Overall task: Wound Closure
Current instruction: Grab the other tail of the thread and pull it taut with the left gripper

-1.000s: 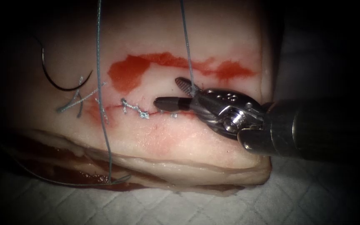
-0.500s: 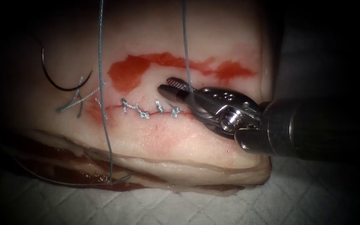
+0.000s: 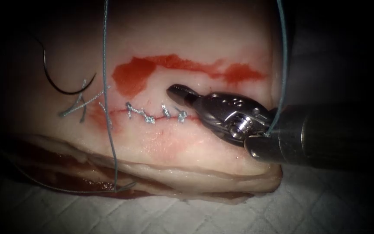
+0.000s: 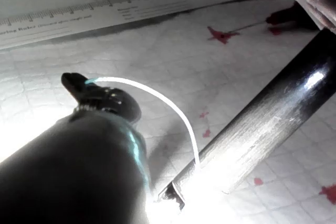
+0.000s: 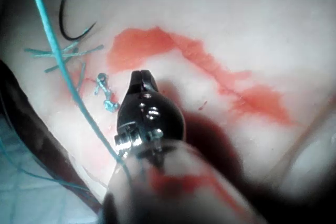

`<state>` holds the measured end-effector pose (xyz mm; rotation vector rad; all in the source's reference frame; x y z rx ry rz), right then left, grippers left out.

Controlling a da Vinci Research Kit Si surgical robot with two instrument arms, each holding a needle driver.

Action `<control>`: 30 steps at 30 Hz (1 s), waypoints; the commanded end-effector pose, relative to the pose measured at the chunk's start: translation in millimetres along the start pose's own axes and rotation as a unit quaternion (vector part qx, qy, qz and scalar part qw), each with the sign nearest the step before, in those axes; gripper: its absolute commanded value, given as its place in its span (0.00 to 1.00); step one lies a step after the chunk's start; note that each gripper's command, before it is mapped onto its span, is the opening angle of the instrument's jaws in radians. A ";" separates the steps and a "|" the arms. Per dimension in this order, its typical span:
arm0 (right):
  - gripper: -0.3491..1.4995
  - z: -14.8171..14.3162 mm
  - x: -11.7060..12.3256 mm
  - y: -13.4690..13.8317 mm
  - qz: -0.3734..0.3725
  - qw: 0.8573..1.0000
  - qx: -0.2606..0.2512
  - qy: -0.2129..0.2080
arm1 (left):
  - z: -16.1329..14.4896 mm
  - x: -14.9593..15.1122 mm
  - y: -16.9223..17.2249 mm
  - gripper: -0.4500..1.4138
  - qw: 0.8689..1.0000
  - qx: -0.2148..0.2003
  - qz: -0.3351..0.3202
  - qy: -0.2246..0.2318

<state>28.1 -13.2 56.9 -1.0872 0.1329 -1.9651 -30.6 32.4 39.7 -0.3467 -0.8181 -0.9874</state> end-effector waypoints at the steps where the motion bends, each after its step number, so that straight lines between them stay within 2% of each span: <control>1: 0.63 0.6 -1.0 -0.1 -0.002 1.000 -0.002 -0.012 | 0.8 -0.2 0.2 0.00 1.000 -0.006 0.007 0.003; 3: 0.79 -0.2 -1.6 -0.5 -0.001 0.999 -0.009 -0.037 | 0.9 0.3 1.0 0.00 1.000 -0.020 0.019 0.010; 5: 0.82 -1.8 -2.7 -1.2 0.004 0.998 -0.014 -0.062 | 1.1 0.8 1.8 0.00 0.999 -0.029 0.022 0.017; 10: 0.93 -6.3 -5.4 -3.2 0.013 0.997 -0.001 -0.076 | 1.8 2.4 4.3 0.00 0.996 -0.066 0.043 0.046; 12: 0.96 -8.9 -5.6 -4.0 0.026 0.993 -0.003 -0.112 | 2.2 3.2 5.1 0.00 0.993 -0.084 0.054 0.057; 13: 0.92 -10.2 -5.3 -4.4 0.032 0.990 0.001 -0.134 | 2.6 3.9 5.5 0.00 0.992 -0.089 0.057 0.065; 14: 0.77 -11.8 -4.9 -4.8 0.033 0.986 0.016 -0.160 | 2.9 4.4 5.8 0.00 0.991 -0.092 0.061 0.075; 15: 0.70 -12.8 -4.8 -5.2 0.033 0.984 0.032 -0.170 | 3.2 5.1 6.0 0.00 0.989 -0.096 0.069 0.087; 18: 0.76 -15.2 -4.7 -6.5 0.039 0.983 0.064 -0.166 | 4.5 7.8 6.2 0.00 0.981 -0.102 0.096 0.131; 22: 0.75 -17.1 -3.2 -7.6 0.038 0.980 0.095 -0.170 | 6.8 12.4 6.2 0.00 0.964 -0.111 0.139 0.196; 26: 0.74 -17.5 -1.9 -9.2 0.037 0.975 0.129 -0.175 | 9.1 17.1 6.6 0.00 0.943 -0.105 0.183 0.257; 27: 0.69 -17.5 -1.6 -9.6 0.036 0.974 0.138 -0.177 | 9.6 18.0 6.8 0.00 0.939 -0.102 0.192 0.267; 29: 0.53 -17.4 -1.1 -10.1 0.035 0.972 0.149 -0.180 | 10.6 19.9 7.3 0.00 0.930 -0.096 0.208 0.288; 30: 0.50 -17.2 -0.8 -10.2 0.035 0.970 0.157 -0.182 | 11.0 20.6 7.6 0.00 0.926 -0.095 0.213 0.295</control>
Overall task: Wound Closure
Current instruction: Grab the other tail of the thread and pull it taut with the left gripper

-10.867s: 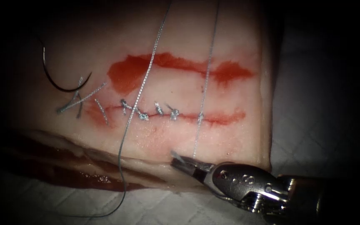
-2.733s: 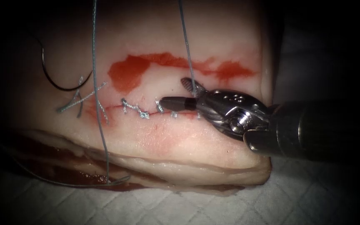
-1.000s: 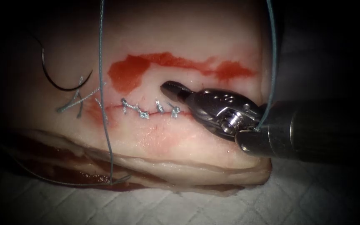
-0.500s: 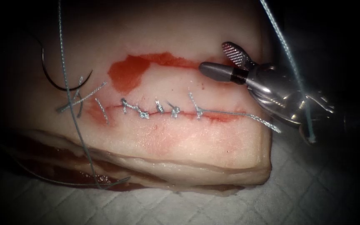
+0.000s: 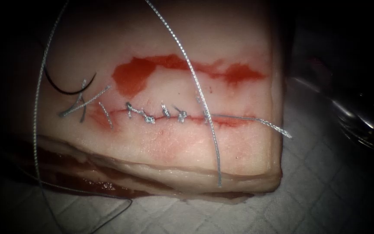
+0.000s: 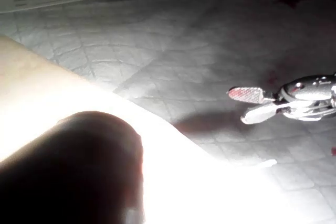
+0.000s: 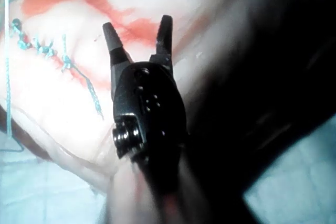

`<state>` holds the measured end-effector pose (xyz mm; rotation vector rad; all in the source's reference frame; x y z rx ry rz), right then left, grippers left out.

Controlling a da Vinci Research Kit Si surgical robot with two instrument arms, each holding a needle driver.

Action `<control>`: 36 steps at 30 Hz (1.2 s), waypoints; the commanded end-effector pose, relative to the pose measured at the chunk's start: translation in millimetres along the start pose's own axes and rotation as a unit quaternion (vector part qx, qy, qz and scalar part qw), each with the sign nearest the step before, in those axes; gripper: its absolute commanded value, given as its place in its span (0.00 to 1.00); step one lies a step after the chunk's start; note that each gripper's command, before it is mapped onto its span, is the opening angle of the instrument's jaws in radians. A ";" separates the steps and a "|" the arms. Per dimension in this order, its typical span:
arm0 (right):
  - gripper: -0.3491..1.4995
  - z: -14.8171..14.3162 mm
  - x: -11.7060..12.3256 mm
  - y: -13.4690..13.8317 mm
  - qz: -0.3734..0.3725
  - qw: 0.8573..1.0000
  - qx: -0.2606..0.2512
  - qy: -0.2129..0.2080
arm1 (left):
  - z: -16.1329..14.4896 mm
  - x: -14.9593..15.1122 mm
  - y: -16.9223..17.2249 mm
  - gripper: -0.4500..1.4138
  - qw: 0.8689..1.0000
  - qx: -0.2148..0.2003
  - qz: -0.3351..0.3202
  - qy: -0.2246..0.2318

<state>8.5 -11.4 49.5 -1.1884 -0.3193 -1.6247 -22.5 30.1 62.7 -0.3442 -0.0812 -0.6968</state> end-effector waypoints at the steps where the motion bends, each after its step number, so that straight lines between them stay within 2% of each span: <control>1: 0.50 0.9 1.0 0.1 -0.002 1.000 0.003 -0.004 | 1.2 -0.3 0.0 0.00 1.000 0.000 0.005 0.004; 5: 0.53 1.3 2.1 0.6 -0.010 1.000 -0.007 -0.008 | 3.9 1.4 1.2 0.00 0.999 -0.017 0.046 0.015; 6: 0.55 1.4 2.2 0.9 -0.011 1.000 -0.010 -0.008 | 4.3 1.6 1.4 0.05 0.998 -0.019 0.058 0.016; 7: 0.57 1.5 2.3 1.2 -0.012 1.000 -0.013 -0.009 | 4.7 1.9 1.7 0.22 0.997 -0.022 0.072 0.017; 8: 0.59 1.5 2.4 1.4 -0.012 1.000 -0.015 -0.009 | 5.2 2.2 2.0 0.46 0.996 -0.020 0.082 0.015; 11: 0.69 1.7 2.4 2.2 -0.013 1.000 -0.026 -0.007 | 6.0 2.4 2.4 0.78 0.995 -0.003 0.104 -0.001; 14: 0.73 1.7 2.4 2.8 -0.013 0.999 -0.035 -0.007 | 6.0 2.3 2.0 0.86 0.995 0.013 0.094 -0.013; 16: 0.74 1.7 2.4 3.2 -0.012 0.999 -0.041 -0.006 | 5.5 2.2 1.3 0.93 0.995 0.040 0.087 -0.019; 22: 0.76 1.7 2.5 3.6 -0.012 0.999 -0.039 -0.007 | 3.5 2.0 -1.4 0.95 0.983 0.157 0.096 -0.002; 26: 0.76 1.7 2.5 3.6 -0.012 0.999 -0.040 -0.007 | 1.7 0.4 -2.4 0.95 0.979 0.189 0.081 -0.011; 29: 0.76 1.7 2.5 3.6 -0.012 0.999 -0.040 -0.007 | -0.2 -1.1 -2.6 0.94 0.979 0.193 0.069 -0.022; 33: 0.77 1.7 2.5 3.6 -0.012 0.999 -0.040 -0.007 | -3.6 -3.0 -2.9 0.92 0.977 0.194 0.058 -0.062; 34: 0.79 1.7 2.5 3.6 -0.012 0.999 -0.040 -0.007 | -5.8 -4.3 -3.1 0.81 0.979 0.174 0.063 -0.085; 36: 0.83 1.6 2.4 3.5 -0.012 0.999 -0.041 -0.006 | -8.2 -5.8 -3.6 0.78 0.982 0.132 0.068 -0.116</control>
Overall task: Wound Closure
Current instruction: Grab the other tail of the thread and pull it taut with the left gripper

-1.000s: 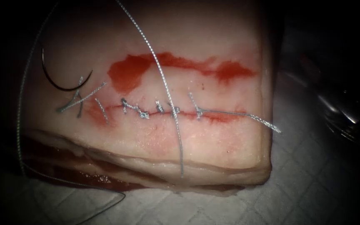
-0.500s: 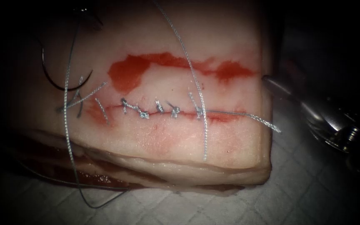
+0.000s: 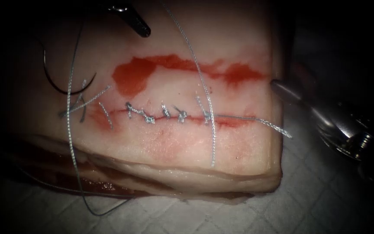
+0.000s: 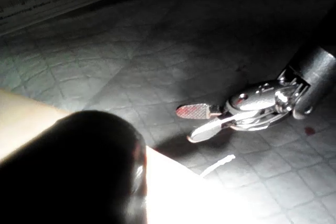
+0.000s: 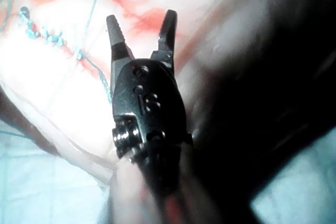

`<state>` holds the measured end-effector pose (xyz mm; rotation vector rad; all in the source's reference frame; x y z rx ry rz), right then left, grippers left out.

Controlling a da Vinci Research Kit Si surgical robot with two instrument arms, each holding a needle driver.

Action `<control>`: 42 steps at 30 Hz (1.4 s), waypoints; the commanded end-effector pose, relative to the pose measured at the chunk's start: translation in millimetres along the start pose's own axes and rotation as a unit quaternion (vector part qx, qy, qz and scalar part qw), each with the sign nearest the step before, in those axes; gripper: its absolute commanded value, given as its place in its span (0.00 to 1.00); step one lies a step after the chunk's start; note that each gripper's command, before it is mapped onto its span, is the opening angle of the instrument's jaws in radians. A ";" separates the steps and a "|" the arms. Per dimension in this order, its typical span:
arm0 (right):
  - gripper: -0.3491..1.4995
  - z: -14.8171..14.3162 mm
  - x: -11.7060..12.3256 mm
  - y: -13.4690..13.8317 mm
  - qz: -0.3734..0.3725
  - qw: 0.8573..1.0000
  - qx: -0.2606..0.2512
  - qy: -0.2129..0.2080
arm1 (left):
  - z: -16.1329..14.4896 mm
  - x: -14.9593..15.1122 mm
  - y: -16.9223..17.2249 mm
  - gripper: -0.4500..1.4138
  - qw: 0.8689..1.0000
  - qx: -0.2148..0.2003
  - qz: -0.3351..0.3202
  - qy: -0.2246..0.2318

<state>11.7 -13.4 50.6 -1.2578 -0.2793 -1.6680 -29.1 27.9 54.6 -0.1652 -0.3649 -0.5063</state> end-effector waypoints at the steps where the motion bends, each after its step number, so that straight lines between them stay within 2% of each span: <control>1: 0.84 0.7 0.3 0.2 0.001 1.000 -0.001 -0.001 | -0.1 -1.5 -0.4 0.77 1.000 -0.019 0.015 -0.012; 3: 0.88 0.6 0.2 0.1 0.001 1.000 -0.003 -0.001 | -1.5 -3.6 -1.9 0.75 0.998 -0.039 0.045 -0.033; 4: 0.89 0.6 0.1 -0.1 0.001 1.000 -0.004 -0.001 | -2.0 -4.3 -2.8 0.75 0.997 -0.033 0.048 -0.051; 6: 0.90 0.4 0.0 -0.5 0.002 1.000 -0.007 0.000 | -2.8 -5.7 -4.7 0.74 0.995 -0.006 0.053 -0.087; 7: 0.90 0.3 -0.1 -0.6 0.002 1.000 -0.008 0.001 | -3.2 -6.4 -6.1 0.74 0.992 0.021 0.068 -0.104; 10: 0.91 0.0 -0.5 -1.2 0.003 1.000 -0.012 0.005 | -2.7 -6.9 -10.0 0.69 0.980 0.082 0.141 -0.114; 13: 0.91 -0.3 -0.8 -1.7 0.004 1.000 -0.016 0.004 | -0.3 -6.1 -13.2 0.66 0.962 0.141 0.212 -0.100; 14: 0.91 -0.4 -0.9 -1.9 0.004 1.000 -0.015 0.005 | 0.6 -5.7 -13.9 0.65 0.959 0.149 0.223 -0.092; 16: 0.92 -0.6 -1.0 -2.2 0.005 1.000 -0.014 0.005 | 3.1 -4.7 -14.9 0.64 0.953 0.161 0.244 -0.076; 23: 0.92 -1.0 -1.2 -2.9 0.008 1.000 -0.012 0.006 | 9.7 -1.7 -15.4 0.65 0.933 0.183 0.300 -0.075; 28: 0.92 -1.0 -1.2 -2.8 0.011 1.000 -0.012 0.006 | 12.0 -1.1 -16.0 0.66 0.931 0.189 0.301 -0.082; 30: 0.92 -1.0 -1.1 -2.7 0.014 1.000 -0.011 0.006 | 12.5 -1.2 -16.6 0.63 0.926 0.195 0.310 -0.093; 32: 0.92 -0.9 -1.1 -2.7 0.014 1.000 -0.011 0.006 | 12.6 -1.0 -17.4 0.61 0.922 0.207 0.310 -0.106; 42: 0.92 -0.9 -1.0 -2.6 0.017 1.000 -0.010 0.006 | 11.8 -2.5 -20.3 0.54 0.923 0.249 0.270 -0.116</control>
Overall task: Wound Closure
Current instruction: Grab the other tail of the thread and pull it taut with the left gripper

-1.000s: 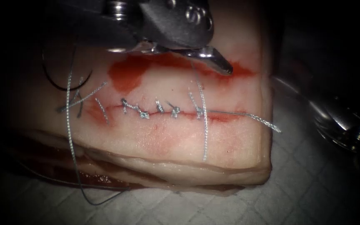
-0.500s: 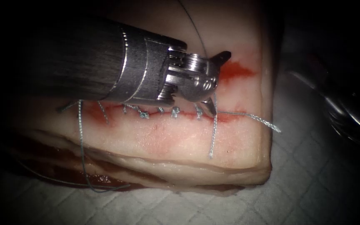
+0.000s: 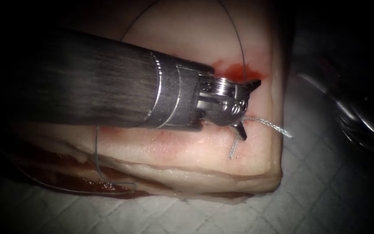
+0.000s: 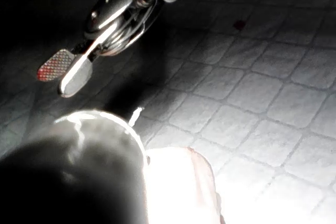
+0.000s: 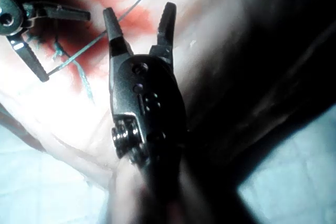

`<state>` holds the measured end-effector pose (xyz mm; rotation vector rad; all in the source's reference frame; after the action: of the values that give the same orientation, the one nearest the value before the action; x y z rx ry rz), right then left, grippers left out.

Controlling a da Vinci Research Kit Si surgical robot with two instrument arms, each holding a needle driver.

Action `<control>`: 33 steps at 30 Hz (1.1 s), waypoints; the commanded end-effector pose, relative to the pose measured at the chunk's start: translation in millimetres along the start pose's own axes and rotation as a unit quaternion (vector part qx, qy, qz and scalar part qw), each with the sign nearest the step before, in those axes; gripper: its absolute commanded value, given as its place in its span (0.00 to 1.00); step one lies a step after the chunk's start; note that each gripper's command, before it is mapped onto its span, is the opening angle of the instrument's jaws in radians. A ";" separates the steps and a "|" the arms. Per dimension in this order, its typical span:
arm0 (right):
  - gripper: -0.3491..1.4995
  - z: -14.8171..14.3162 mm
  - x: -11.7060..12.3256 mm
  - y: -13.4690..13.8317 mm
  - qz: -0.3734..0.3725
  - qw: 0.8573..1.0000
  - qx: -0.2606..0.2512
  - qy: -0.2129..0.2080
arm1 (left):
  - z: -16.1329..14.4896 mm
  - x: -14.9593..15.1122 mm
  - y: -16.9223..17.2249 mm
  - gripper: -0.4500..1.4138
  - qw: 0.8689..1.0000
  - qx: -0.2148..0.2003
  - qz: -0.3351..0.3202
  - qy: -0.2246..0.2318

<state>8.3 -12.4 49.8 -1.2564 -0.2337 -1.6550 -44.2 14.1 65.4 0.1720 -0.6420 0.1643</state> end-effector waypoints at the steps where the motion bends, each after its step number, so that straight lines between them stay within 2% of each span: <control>1: 0.92 0.9 0.3 0.4 0.000 1.000 -0.001 -0.002 | 0.6 -0.3 0.4 0.53 1.000 0.002 -0.009 -0.003; 8: 0.92 1.0 0.6 0.7 0.005 1.000 0.001 -0.003 | 0.6 -1.5 0.7 0.48 0.999 0.020 -0.040 -0.019; 11: 0.92 1.1 0.7 0.9 0.005 1.000 0.002 -0.004 | 1.5 -1.6 0.5 0.42 0.999 0.023 -0.038 -0.021; 17: 0.92 1.1 0.7 0.9 0.005 1.000 0.002 -0.004 | 3.9 -1.3 -0.3 0.15 0.999 0.029 -0.028 -0.022; 19: 0.92 1.1 0.7 0.9 0.005 1.000 0.002 -0.004 | 4.5 -1.1 -0.6 0.14 0.999 0.032 -0.024 -0.022; 20: 0.92 1.1 0.7 0.9 0.005 1.000 0.002 -0.004 | 5.0 -0.9 -0.7 0.08 0.999 0.033 -0.018 -0.022; 21: 0.92 1.1 0.7 0.9 0.005 1.000 0.002 -0.004 | 5.0 -0.9 -0.7 0.08 0.999 0.033 -0.018 -0.022; 22: 0.92 1.1 0.7 0.9 0.005 1.000 0.002 -0.004 | 5.1 -0.8 -0.8 0.00 0.999 0.034 -0.032 -0.022; 27: 0.92 1.0 0.6 1.0 0.005 1.000 0.002 -0.003 | 4.2 -0.7 0.3 0.00 0.992 0.046 -0.116 -0.029; 29: 0.91 1.0 0.6 1.0 0.005 1.000 0.003 -0.003 | 2.6 -0.7 2.2 0.00 0.984 0.048 -0.160 -0.064; 31: 0.89 1.0 0.6 1.1 0.005 1.000 0.003 -0.003 | 1.9 -0.6 3.1 0.00 0.980 0.049 -0.175 -0.081; 32: 0.87 1.1 0.7 1.3 0.005 1.000 0.005 -0.004 | 0.8 -0.4 4.2 0.00 0.972 0.055 -0.203 -0.102; 33: 0.87 1.1 0.7 1.3 0.005 1.000 0.005 -0.004 | 0.8 -0.4 4.2 0.00 0.972 0.055 -0.203 -0.102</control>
<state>9.1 -12.8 49.8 -1.2493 -0.2398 -1.6398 -45.0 18.3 65.7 0.4446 -0.7953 -0.2520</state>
